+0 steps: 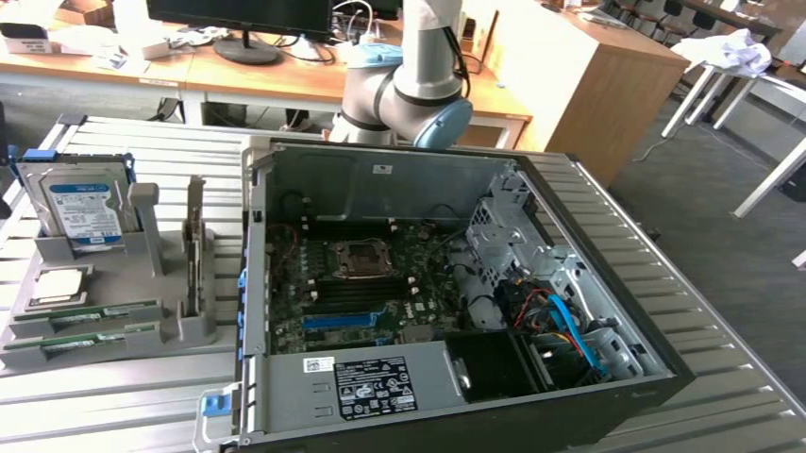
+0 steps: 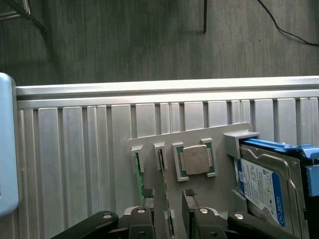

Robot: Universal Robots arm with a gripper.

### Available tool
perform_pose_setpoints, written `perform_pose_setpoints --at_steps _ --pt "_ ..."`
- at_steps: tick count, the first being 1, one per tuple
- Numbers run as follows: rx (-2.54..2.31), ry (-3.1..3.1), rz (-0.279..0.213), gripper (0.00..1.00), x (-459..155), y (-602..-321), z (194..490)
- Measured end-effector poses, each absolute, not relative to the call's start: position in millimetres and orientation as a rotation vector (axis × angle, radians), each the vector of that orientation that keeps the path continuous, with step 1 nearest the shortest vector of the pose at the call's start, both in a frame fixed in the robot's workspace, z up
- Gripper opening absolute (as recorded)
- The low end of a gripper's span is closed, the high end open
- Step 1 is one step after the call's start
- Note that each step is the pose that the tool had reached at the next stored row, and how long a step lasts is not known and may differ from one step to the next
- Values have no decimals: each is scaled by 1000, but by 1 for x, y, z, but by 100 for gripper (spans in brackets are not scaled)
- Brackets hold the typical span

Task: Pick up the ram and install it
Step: 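Pick up the ram and move it above insertion slot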

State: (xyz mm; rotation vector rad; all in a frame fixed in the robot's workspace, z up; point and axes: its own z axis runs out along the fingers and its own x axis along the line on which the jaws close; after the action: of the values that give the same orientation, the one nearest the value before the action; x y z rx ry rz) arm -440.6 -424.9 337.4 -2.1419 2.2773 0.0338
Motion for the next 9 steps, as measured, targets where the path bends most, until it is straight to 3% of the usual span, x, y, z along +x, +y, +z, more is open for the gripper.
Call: perform_pose_setpoints --at_steps 9 --pt "-2142 2277 34 36 -439 -426 334"
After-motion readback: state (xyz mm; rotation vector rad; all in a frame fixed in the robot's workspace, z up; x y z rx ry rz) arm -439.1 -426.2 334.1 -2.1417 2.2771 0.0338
